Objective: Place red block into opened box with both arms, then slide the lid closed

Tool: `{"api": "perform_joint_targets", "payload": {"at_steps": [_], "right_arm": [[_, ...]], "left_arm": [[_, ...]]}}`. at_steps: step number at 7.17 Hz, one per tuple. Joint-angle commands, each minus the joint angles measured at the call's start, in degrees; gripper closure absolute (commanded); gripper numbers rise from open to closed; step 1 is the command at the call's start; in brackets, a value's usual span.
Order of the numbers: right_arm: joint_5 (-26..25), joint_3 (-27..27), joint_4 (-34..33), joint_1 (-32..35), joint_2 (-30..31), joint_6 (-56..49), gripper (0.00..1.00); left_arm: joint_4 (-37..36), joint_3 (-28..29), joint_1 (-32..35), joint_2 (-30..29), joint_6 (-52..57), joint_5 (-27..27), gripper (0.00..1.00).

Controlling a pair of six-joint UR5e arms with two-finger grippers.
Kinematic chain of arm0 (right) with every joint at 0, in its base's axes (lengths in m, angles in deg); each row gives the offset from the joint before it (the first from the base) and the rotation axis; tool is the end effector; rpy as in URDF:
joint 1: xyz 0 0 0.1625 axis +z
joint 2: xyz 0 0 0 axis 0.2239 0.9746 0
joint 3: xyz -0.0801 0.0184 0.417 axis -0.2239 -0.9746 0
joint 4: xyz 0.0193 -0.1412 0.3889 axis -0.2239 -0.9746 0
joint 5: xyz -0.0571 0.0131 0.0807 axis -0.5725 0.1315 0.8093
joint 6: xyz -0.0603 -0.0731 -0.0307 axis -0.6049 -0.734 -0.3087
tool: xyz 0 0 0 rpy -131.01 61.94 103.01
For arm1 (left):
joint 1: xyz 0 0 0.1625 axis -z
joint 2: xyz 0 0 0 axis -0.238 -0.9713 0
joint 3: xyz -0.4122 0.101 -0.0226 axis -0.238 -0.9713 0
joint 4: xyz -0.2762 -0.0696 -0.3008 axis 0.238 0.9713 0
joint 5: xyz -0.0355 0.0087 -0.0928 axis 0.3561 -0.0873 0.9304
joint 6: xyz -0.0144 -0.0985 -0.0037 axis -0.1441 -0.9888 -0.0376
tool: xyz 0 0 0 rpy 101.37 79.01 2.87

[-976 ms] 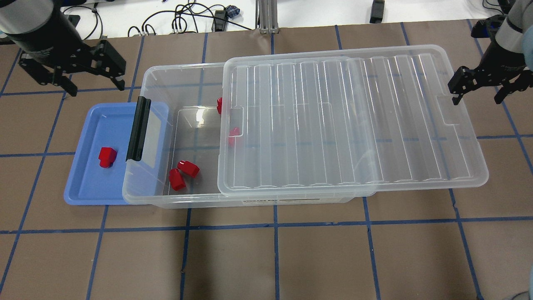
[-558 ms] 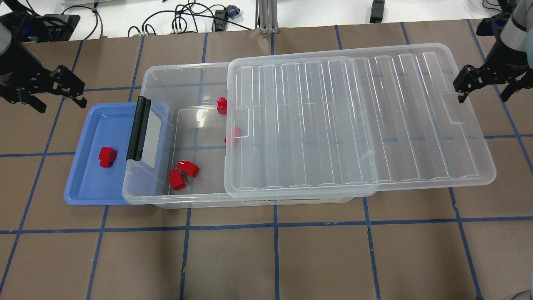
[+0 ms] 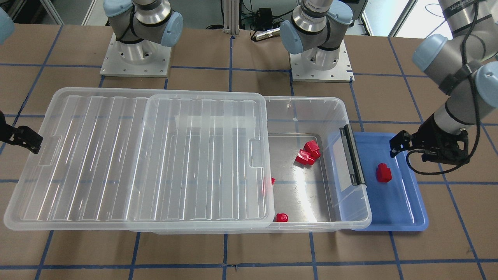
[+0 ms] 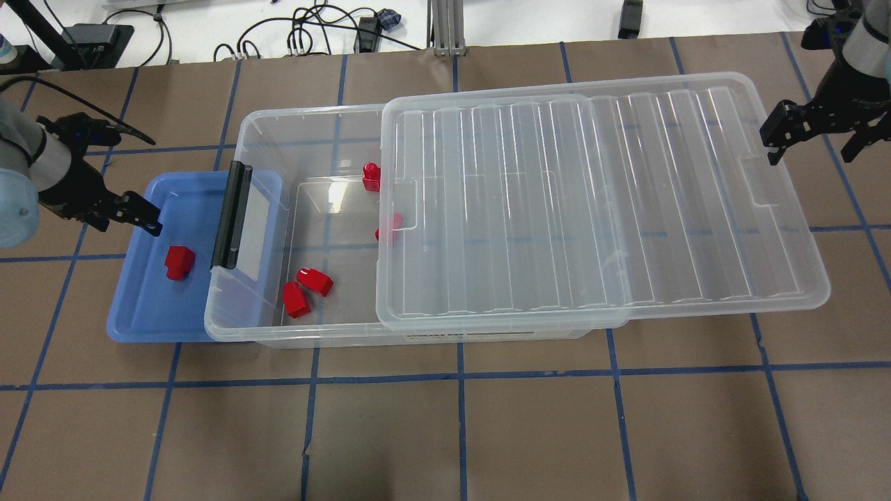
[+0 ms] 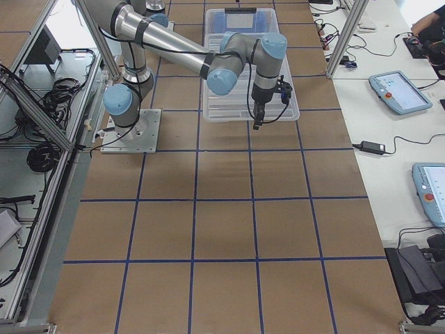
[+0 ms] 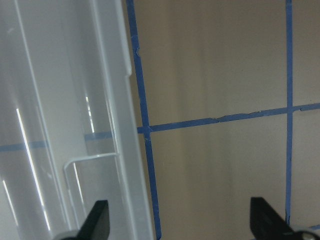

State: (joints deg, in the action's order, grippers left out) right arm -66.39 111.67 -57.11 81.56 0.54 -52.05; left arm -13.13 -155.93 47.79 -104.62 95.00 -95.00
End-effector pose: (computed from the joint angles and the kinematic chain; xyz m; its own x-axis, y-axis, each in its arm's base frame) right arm -0.0927 -0.5640 0.3885 -0.9861 0.0961 0.1354 0.1021 0.9940 0.0380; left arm 0.1314 -0.5257 0.2823 -0.9884 0.1521 0.0010 0.1520 0.9881 -0.0243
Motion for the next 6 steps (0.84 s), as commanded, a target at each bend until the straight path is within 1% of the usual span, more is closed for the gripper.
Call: {"api": "perform_joint_targets", "payload": {"at_steps": [1, 2, 3, 5, 6], "right_arm": [[0.0, -0.3, 2.0, 1.6, 2.2, 0.2, 0.00], [0.1, -2.2, 6.2, 3.1, 3.6, 0.8, 0.00], [0.1, -4.2, 9.1, 5.1, 4.2, 3.3, 0.00], [0.0, -5.6, 10.6, 10.4, 5.2, 7.3, 0.00], [0.9, -5.5, 10.8, 12.0, 5.2, 10.8, 0.00]], "left_arm": [[-4.1, -4.0, -0.1, -2.8, 1.1, -0.1, 0.00], [-7.1, -4.8, -0.1, -4.4, 1.0, -0.2, 0.00], [-7.7, -4.9, 0.0, -6.0, 0.9, -0.1, 0.00], [-10.9, -4.7, -0.1, -9.3, 0.7, -0.1, 0.00], [-11.2, -4.4, -0.1, -10.5, 0.6, -0.1, 0.12]]}}
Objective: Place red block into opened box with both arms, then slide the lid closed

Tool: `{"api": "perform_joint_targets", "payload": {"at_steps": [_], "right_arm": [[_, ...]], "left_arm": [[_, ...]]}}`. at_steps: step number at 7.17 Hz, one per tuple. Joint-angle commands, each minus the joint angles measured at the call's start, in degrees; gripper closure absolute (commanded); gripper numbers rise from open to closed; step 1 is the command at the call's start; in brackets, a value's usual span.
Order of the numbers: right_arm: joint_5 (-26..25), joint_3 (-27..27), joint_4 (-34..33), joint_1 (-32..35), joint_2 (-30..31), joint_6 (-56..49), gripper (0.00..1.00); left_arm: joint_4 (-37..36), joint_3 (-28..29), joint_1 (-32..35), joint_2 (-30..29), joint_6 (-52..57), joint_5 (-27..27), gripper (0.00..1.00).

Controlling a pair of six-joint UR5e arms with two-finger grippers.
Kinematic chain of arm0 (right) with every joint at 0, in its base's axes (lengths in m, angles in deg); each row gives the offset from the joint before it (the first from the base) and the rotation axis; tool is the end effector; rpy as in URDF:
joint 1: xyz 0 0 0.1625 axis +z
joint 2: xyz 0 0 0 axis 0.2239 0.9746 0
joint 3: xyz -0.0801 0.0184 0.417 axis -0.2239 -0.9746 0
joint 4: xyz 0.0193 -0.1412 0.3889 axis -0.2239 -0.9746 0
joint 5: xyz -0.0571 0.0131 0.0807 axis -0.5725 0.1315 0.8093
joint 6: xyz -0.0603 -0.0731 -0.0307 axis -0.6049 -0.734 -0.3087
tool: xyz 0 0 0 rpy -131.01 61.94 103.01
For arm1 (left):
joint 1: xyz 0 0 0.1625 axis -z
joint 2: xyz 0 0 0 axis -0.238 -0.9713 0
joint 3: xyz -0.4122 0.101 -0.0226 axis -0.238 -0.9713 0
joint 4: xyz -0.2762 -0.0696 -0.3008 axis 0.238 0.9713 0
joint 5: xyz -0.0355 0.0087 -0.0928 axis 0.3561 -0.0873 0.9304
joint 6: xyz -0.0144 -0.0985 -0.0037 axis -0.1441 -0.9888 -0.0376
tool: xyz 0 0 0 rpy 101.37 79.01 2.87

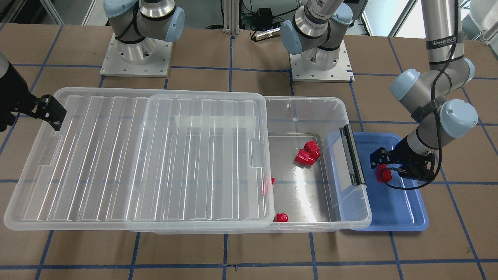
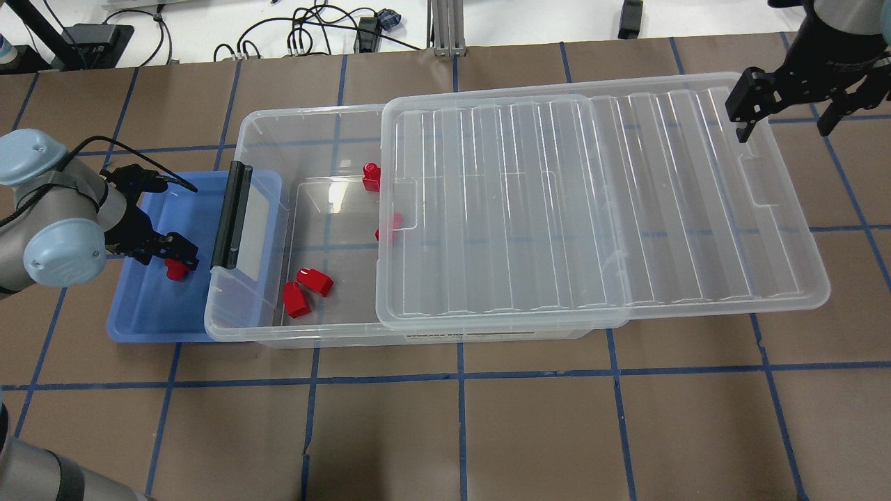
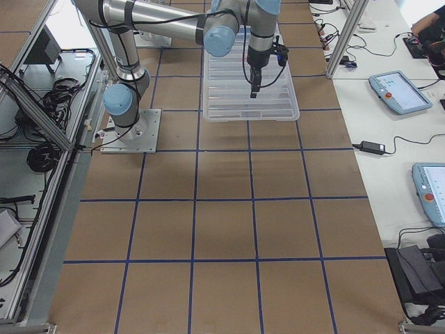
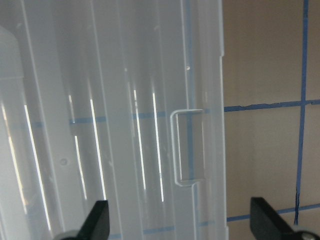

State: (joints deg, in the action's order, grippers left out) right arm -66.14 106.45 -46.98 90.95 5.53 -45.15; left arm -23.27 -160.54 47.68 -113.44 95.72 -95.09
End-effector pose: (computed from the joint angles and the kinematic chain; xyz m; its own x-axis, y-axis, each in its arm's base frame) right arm 0.0064 -0.5462 0.4628 -0.9893 0.0546 0.1350 0.0577 0.9981 0.0194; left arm 0.1333 -0.5268 0.1855 -0.9862 0.1617 0.0347 0.1625 0.9865 0.0220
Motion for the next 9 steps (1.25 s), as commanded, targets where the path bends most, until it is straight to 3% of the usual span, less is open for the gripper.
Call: {"api": "perform_joint_targets", "payload": {"at_steps": [1, 3, 4, 6, 8, 9], "right_arm": [[3.4, 0.2, 1.1, 2.8, 0.1, 4.1, 0.00], [4.2, -0.5, 2.6, 2.5, -0.1, 3.4, 0.00], [4.2, -0.6, 2.6, 2.4, 0.1, 3.4, 0.00], [4.2, -2.0, 2.5, 2.5, 0.1, 4.1, 0.00], [4.3, -2.0, 2.6, 2.5, 1.0, 4.1, 0.00], [4.4, -2.0, 2.7, 2.5, 1.1, 4.1, 0.00]], "left_arm": [[-1.0, 0.9, 0.0, -1.6, -1.8, -0.2, 0.59], [-1.0, 1.2, 0.2, -0.9, -2.7, -0.3, 0.92], [-0.9, 1.3, 0.3, -0.3, -3.5, -0.3, 0.99], [3.5, 3.4, 0.9, 2.3, -5.6, -0.4, 0.99], [22.8, 15.3, 1.6, 6.6, -8.5, 0.0, 0.99], [27.6, 19.2, 4.3, 8.5, -11.2, 2.3, 0.99]]}}
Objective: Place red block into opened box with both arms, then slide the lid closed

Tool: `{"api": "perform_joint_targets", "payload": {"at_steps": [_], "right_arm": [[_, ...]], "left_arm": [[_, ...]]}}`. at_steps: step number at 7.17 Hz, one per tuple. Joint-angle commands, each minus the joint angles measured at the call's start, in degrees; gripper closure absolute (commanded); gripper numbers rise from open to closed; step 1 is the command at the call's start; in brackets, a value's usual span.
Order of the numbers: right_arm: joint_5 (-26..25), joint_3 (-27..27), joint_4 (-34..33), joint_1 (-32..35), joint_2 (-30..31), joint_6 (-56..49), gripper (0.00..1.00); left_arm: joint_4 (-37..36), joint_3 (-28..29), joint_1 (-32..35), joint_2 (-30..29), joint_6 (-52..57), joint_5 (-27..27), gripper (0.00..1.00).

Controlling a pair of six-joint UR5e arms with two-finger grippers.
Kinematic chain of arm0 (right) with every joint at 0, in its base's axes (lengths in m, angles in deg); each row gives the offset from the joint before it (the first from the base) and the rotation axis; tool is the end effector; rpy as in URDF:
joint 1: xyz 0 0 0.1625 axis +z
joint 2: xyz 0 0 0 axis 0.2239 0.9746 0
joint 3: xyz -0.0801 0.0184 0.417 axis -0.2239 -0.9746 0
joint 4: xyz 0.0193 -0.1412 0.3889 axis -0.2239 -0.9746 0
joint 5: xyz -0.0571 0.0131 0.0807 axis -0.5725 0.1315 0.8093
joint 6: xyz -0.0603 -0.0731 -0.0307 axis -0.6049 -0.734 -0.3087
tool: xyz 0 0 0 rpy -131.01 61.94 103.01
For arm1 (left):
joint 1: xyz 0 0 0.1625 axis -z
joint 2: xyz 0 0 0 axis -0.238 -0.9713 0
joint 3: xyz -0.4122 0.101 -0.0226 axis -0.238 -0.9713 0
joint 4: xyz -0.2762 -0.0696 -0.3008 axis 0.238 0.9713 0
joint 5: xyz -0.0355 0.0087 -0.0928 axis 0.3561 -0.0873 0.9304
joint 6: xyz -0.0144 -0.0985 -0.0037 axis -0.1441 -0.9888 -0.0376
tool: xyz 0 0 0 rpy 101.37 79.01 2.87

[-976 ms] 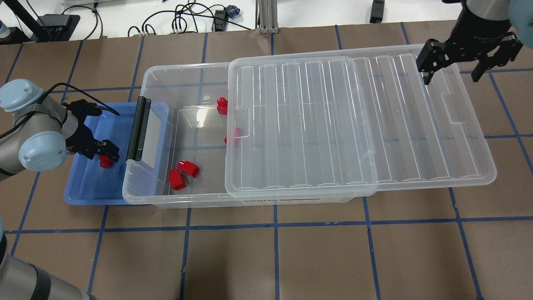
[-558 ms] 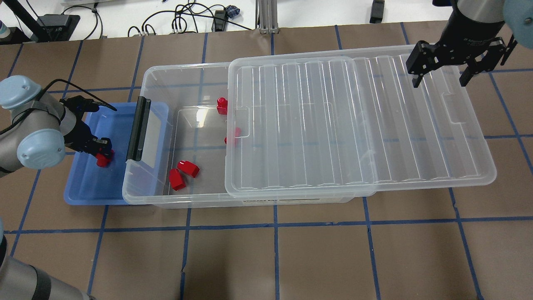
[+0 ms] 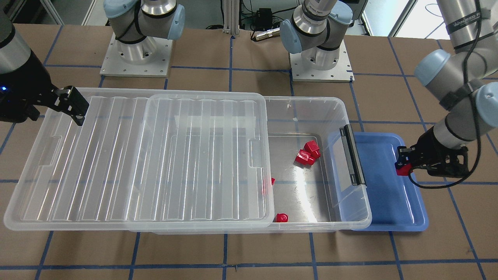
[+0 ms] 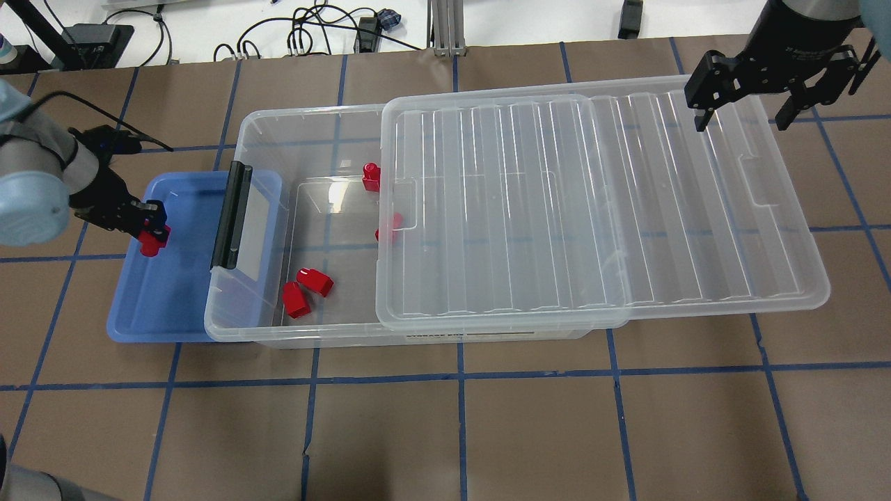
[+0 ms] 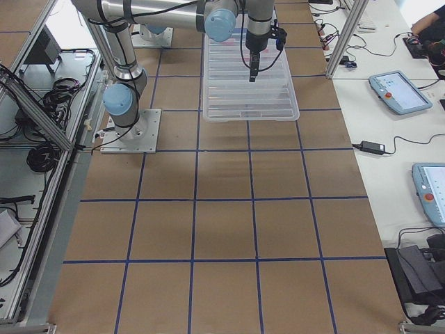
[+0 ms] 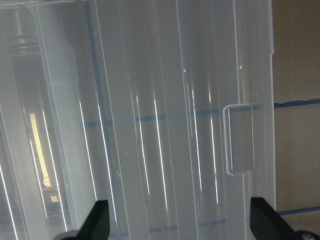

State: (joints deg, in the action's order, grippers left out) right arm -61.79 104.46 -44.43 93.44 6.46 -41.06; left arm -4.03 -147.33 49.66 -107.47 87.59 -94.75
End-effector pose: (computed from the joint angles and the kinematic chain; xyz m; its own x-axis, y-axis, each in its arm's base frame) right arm 0.0385 -0.5412 0.4833 -0.9946 0.0843 0.0612 0.0843 0.9964 -0.0029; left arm 0.1285 -0.5594 0.3066 -0.9978 0.0549 0.0369 0.0559 0.9981 0.0246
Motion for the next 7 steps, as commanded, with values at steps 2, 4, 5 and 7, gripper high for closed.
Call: {"api": "perform_joint_targets", "payload": {"at_steps": [2, 4, 5, 7], "right_arm": [[0.1, 0.5, 0.2, 0.1, 1.3, -0.1, 0.00], [-0.1, 0.6, 0.4, 0.1, 1.4, -0.1, 0.00], [-0.1, 0.7, 0.4, 0.1, 1.6, -0.1, 0.00], [-0.1, 0.8, 0.5, 0.1, 2.2, -0.1, 0.00]], "left_arm": [[10.1, 7.0, 10.6, 5.3, -14.9, 2.1, 0.99], [10.1, 6.0, 18.2, 6.3, -23.8, 1.7, 0.99], [9.3, 5.2, 20.7, 6.2, -26.7, 1.7, 0.99], [8.8, 4.2, 23.6, 5.1, -31.4, 1.9, 0.99]]}}
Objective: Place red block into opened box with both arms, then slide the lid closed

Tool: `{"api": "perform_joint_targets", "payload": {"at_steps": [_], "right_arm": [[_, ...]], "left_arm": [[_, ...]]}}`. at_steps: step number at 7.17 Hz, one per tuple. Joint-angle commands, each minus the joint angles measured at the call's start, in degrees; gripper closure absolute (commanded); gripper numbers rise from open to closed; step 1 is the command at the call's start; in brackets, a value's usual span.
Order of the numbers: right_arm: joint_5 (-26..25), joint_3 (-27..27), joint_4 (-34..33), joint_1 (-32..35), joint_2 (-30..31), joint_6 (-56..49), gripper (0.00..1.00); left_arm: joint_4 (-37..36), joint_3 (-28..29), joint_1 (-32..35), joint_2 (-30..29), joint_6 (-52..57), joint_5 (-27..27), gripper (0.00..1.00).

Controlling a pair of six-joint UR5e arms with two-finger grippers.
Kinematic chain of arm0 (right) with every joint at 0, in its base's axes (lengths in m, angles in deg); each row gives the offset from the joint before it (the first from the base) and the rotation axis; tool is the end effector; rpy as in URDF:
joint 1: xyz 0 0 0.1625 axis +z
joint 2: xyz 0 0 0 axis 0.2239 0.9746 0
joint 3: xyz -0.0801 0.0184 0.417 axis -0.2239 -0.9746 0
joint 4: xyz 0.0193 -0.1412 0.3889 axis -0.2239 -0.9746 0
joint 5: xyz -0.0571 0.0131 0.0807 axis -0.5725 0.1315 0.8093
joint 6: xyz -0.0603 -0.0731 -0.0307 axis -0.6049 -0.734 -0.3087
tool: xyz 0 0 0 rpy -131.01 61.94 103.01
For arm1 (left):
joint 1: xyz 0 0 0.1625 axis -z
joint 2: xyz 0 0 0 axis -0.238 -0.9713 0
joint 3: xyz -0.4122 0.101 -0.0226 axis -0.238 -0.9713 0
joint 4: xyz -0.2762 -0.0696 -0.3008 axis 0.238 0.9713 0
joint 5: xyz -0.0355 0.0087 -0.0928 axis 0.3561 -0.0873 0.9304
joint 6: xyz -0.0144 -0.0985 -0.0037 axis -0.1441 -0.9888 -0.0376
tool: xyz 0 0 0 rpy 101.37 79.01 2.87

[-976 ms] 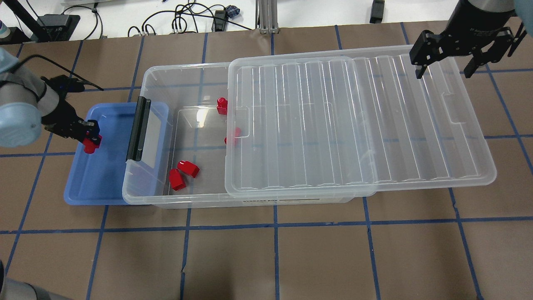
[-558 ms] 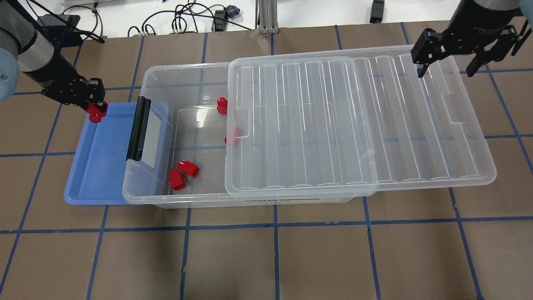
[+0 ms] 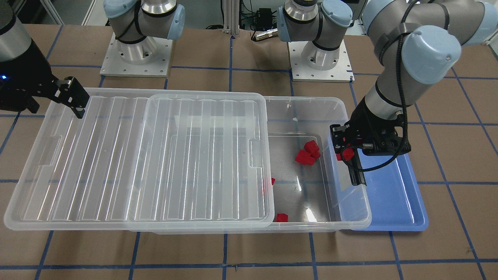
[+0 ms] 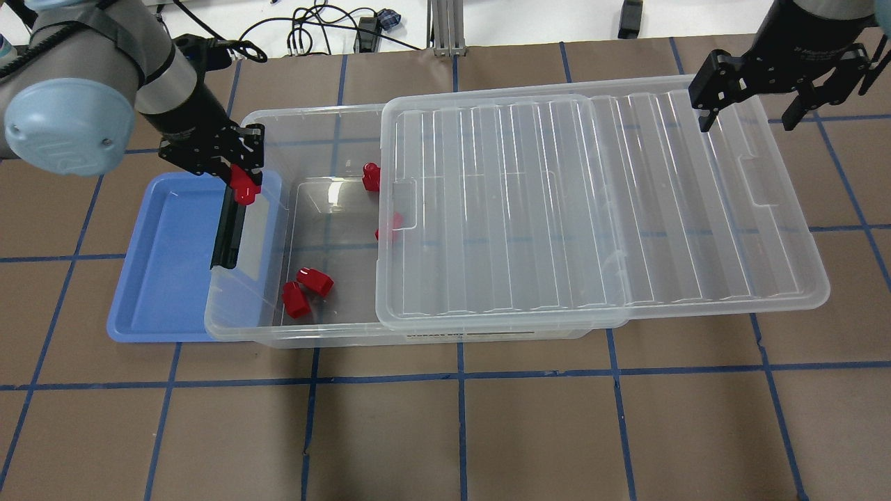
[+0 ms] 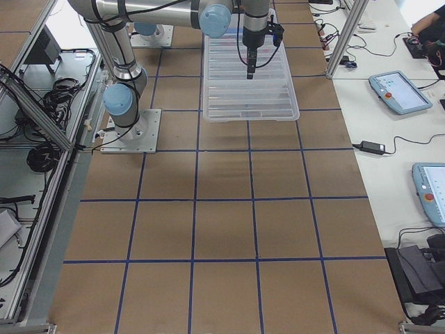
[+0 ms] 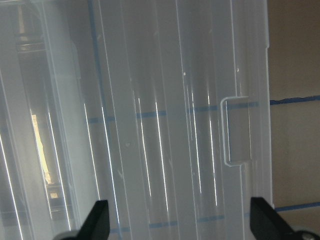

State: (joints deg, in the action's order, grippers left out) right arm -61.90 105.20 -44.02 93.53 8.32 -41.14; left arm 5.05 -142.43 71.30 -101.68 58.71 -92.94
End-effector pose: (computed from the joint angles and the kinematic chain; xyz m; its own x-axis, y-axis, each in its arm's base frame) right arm 0.0412 -0.5288 0.4931 -0.9946 0.0821 0.0642 0.0813 0.9966 -0.0150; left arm -0.0912 -0.5527 0.3870 -0.9962 -0.0709 0.0515 -0.0705 0.9975 0.0108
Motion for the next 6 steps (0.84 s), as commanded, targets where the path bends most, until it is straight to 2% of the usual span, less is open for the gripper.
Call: {"api": "perform_joint_targets", "payload": {"at_steps": [1, 3, 4, 6], "right_arm": [[0.2, 0.2, 1.7, -0.2, 0.2, -1.0, 0.00], [0.1, 0.2, 1.7, -0.1, -0.1, -0.2, 0.00], [0.0, 0.2, 2.0, 0.0, 0.3, 0.0, 0.00], [-0.1, 0.2, 2.1, 0.0, 0.5, 0.0, 0.00]], "left_arm": [[-3.2, -2.4, 2.7, -1.6, -2.7, 0.1, 0.99], [-16.2, -9.3, 3.3, -3.2, -2.8, 0.5, 0.99], [-18.4, -10.5, 3.9, -4.4, -2.9, 0.6, 0.99], [-18.2, -11.0, 5.5, -6.3, -4.5, 0.1, 0.99]]}}
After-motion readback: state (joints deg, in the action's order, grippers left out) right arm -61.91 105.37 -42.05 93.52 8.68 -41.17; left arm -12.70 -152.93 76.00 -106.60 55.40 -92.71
